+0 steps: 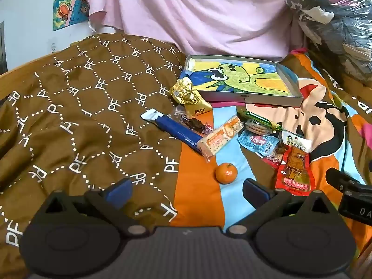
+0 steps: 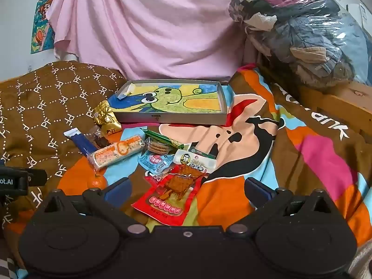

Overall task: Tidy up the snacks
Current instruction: 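Move both tools toward the snacks in front of the tray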

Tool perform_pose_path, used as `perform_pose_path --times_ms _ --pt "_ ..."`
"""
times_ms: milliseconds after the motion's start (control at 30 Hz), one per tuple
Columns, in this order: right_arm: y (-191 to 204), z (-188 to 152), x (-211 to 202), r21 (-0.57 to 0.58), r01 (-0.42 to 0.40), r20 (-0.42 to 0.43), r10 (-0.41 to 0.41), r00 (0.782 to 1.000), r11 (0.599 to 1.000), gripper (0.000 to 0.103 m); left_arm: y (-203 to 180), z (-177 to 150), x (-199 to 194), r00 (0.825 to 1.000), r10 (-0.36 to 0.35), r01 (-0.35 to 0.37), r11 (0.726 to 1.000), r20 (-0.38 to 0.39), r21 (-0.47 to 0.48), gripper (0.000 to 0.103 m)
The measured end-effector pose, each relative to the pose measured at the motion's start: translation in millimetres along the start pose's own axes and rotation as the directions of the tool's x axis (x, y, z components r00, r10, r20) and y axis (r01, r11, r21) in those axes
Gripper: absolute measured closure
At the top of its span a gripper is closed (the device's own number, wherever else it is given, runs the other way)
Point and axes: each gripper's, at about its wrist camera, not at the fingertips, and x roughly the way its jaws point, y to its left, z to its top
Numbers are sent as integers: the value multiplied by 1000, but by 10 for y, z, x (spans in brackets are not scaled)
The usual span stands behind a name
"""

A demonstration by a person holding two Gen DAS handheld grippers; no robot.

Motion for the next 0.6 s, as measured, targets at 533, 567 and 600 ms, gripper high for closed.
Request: perform_pose_path --times_ms 533,567,600 --pt "5 9 15 -1 1 -6 -1 1000 1000 1 -3 2 1 1000 4 -4 1000 -5 0 0" --pt "5 9 17 -1 1 -6 -1 1000 1000 1 -3 1 -1 1000 4 -4 1000 -5 0 0" --pt "4 9 18 -2 1 -7 -1 1000 1000 1 -3 2 1 1000 4 -4 1000 -5 -1 0"
